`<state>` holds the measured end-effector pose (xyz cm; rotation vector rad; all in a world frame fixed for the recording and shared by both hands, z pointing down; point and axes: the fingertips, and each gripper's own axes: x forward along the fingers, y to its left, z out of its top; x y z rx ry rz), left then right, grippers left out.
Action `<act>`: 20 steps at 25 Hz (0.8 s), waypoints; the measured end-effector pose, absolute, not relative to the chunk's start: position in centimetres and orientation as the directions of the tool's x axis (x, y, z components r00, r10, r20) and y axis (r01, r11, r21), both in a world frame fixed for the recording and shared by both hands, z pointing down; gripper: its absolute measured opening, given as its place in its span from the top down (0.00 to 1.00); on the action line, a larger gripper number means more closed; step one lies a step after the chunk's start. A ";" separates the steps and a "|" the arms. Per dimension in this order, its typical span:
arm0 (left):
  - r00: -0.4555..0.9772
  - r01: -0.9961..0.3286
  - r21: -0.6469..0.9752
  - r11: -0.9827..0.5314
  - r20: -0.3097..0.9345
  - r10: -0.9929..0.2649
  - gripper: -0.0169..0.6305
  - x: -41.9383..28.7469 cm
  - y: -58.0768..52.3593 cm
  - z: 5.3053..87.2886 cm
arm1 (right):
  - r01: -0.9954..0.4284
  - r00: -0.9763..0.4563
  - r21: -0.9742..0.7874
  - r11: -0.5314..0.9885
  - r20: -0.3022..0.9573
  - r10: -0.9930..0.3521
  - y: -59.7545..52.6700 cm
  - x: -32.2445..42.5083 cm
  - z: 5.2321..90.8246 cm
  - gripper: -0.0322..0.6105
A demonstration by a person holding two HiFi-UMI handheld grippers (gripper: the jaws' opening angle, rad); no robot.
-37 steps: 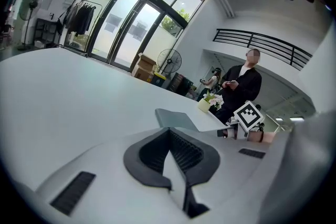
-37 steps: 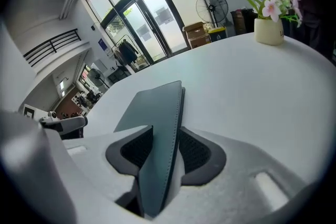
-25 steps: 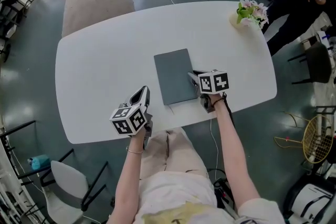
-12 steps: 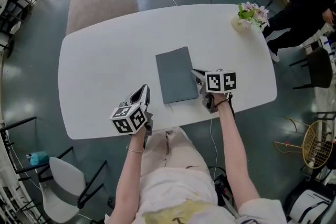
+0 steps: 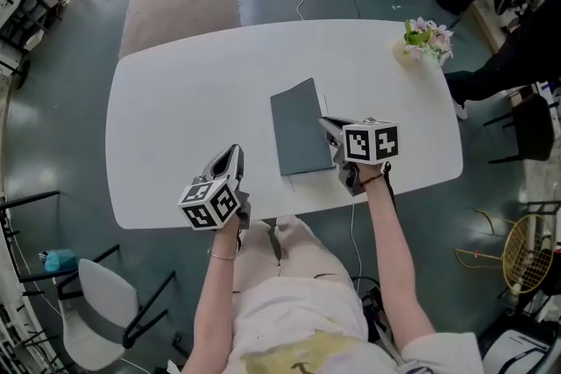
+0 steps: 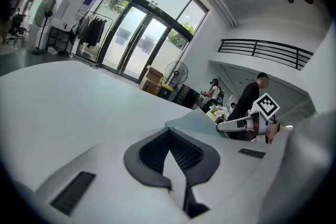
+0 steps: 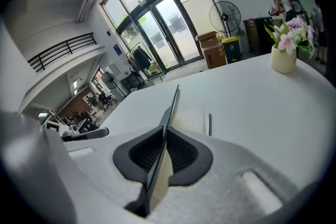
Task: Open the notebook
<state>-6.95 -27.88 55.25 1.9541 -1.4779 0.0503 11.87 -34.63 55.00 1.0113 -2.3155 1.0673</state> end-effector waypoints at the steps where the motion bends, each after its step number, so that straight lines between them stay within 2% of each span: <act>1: 0.350 -0.865 0.487 -0.123 0.409 -0.843 0.98 -7.4 -27.8 55.0 | -0.747 -0.662 -0.479 0.461 0.601 -0.448 -34.6 11.3 54.5 0.90; 7: 0.341 -0.859 0.497 -0.122 0.379 -0.860 0.98 -10.7 -27.1 53.9 | -0.762 -0.640 -0.415 0.498 0.601 -0.479 -34.0 8.3 52.0 0.90; 20: 0.389 -0.845 0.507 -0.174 0.356 -0.850 0.98 -17.5 -25.3 53.1 | -0.840 -0.495 -0.188 0.509 0.649 -0.578 -32.5 0.6 49.9 0.90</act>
